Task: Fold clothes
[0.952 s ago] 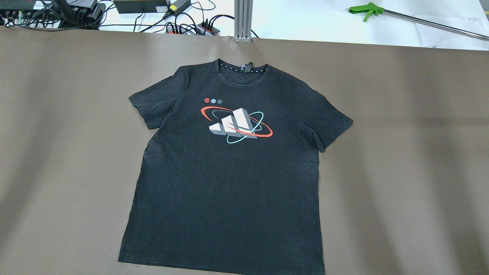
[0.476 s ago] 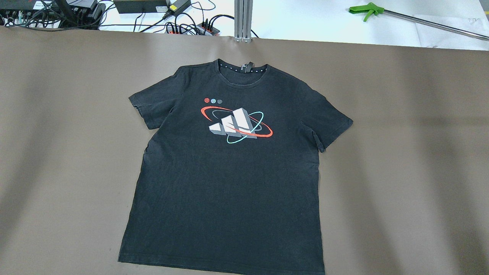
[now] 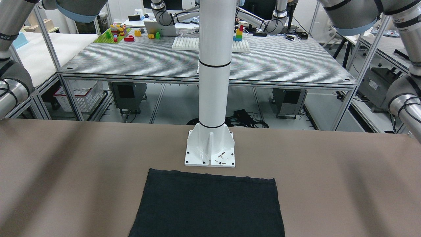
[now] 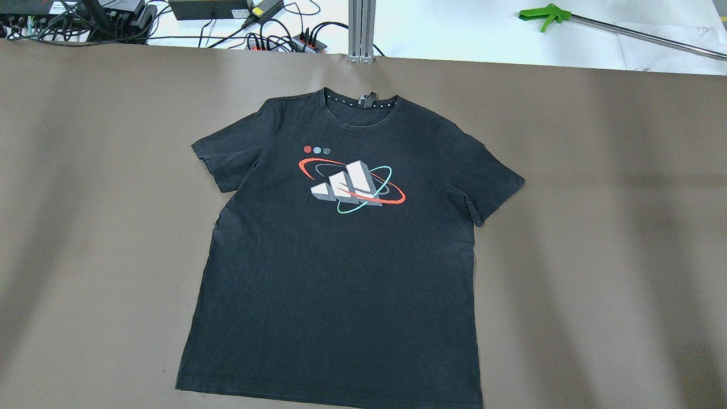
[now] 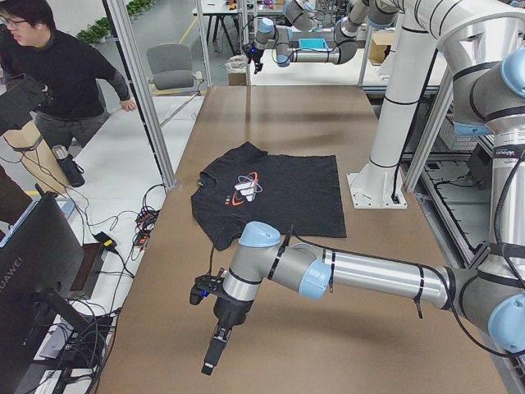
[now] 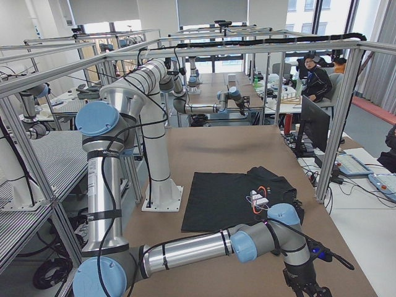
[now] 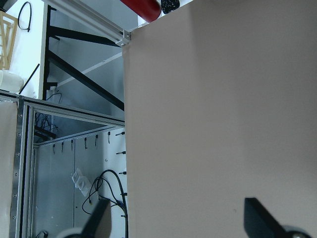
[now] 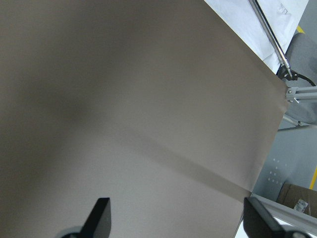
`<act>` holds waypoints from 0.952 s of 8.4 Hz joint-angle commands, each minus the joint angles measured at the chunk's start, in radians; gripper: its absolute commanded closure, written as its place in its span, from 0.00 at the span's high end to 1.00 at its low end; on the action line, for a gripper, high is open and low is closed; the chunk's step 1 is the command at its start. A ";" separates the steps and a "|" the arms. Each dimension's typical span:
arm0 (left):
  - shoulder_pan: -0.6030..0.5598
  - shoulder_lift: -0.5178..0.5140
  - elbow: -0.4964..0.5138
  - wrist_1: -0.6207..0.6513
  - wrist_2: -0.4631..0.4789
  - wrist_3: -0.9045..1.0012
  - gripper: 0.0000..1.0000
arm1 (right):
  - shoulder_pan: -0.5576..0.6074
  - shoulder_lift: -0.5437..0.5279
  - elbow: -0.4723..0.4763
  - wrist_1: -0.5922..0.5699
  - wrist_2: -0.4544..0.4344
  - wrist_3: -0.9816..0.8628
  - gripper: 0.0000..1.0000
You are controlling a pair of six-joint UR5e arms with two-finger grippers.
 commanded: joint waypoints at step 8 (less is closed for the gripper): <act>-0.007 0.066 -0.017 -0.008 -0.013 -0.006 0.94 | -0.006 -0.002 -0.002 0.005 0.009 0.003 0.94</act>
